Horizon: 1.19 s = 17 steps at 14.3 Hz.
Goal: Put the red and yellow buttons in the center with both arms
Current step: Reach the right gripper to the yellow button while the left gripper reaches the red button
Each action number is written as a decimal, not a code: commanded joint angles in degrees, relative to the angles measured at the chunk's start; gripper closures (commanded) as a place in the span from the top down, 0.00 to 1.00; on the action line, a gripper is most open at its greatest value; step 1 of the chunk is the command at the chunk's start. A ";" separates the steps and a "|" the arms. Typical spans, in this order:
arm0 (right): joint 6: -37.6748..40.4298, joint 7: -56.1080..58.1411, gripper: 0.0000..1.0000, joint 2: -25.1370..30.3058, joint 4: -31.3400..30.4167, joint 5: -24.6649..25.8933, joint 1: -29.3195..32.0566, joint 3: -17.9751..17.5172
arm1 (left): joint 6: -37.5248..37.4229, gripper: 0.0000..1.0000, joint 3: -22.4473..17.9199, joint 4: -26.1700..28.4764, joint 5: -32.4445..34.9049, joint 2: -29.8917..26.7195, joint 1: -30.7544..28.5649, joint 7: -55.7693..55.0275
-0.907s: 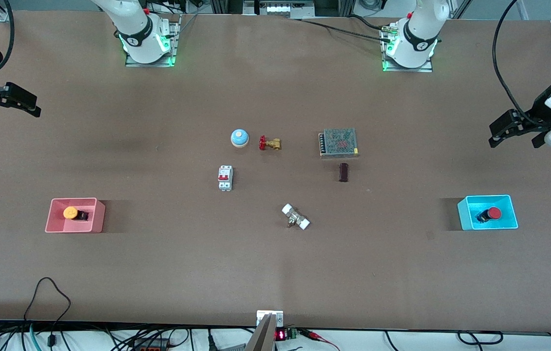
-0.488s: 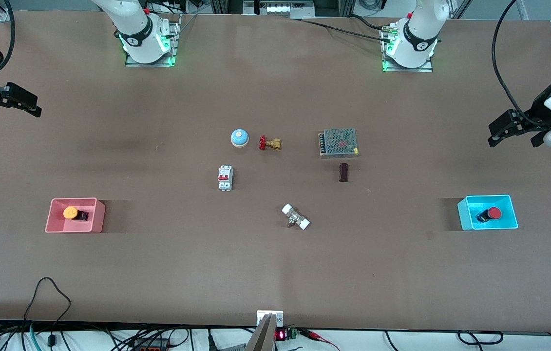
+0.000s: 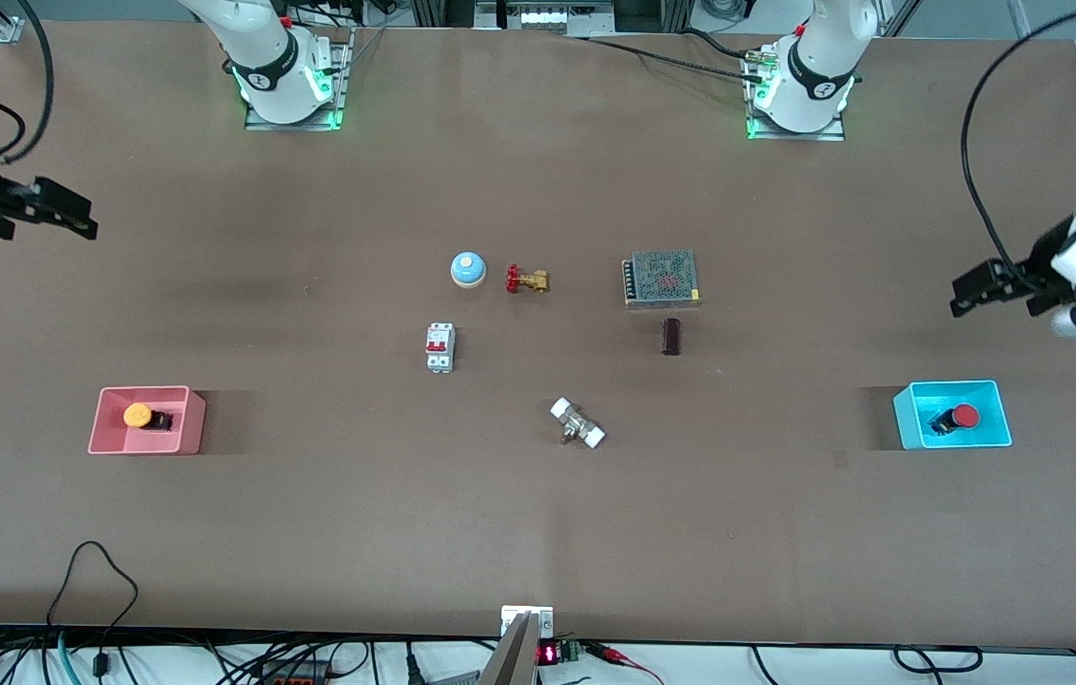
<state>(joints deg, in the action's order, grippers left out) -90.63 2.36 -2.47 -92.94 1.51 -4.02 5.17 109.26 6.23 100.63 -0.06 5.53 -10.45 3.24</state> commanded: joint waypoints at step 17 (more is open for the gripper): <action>-31.01 1.50 1.00 -36.90 9.53 1.30 5.69 0.28 | 21.07 1.00 -0.25 -6.06 4.81 28.66 -9.24 8.98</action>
<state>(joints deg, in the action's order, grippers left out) -121.73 2.82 -38.13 -84.99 1.99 1.02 6.03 129.39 5.85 97.18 3.37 31.70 -19.57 11.74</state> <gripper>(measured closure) 0.000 0.000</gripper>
